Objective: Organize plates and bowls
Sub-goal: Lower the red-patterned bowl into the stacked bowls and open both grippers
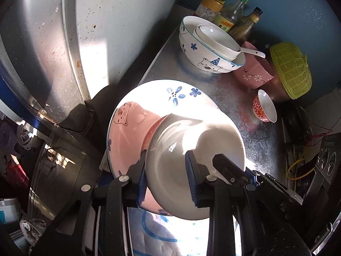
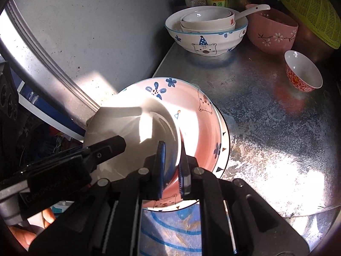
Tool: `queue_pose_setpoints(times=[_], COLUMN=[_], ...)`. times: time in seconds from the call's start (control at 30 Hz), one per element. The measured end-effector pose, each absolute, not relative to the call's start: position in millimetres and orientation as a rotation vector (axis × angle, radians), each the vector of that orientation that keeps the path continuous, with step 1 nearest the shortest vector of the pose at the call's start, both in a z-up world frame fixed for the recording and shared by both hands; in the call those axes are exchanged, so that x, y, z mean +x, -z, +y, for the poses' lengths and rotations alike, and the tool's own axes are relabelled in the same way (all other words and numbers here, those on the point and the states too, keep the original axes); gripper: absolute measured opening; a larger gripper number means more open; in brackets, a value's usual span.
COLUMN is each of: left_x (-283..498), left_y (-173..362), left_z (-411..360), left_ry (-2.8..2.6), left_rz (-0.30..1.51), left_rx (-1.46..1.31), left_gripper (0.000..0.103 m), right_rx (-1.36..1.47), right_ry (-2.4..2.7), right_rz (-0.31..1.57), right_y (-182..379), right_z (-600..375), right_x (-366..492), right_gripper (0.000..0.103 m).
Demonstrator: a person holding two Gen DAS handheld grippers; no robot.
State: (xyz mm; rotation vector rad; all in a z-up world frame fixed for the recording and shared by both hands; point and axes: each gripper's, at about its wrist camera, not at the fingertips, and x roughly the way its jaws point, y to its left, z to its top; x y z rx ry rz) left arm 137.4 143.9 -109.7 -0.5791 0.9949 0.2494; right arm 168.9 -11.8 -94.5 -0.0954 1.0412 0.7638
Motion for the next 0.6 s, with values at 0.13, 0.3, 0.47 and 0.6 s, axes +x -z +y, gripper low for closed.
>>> queue_pose_setpoints(times=[0.13,0.3,0.47,0.6], left_x=[136.6,132.8,131.5,128.4], left_y=[108.9,101.5,96.6,99.4], left_z=[145.0,149.2,152.2,157.1], left_ry=[-0.241,-0.249,-0.260,-0.293], left_rz=[0.998,0.969,0.954,0.964], left_rx=[-0.609,-0.632,-0.615,-0.615], left_gripper=[0.039,0.044,0.053,0.055], right_rx=[-0.108,-0.129,-0.129,-0.090], right_ry=[-0.751,-0.709,-0.711,-0.687], right_rz=[1.035,1.015,1.023,1.029], right_y=[93.8,92.8,95.6,95.8], right_z=[-12.1,-13.0,-14.9,-24.1], right_x=[166.9,167.7,170.4,172.7], right_gripper=[0.013,0.015,0.016,0.033])
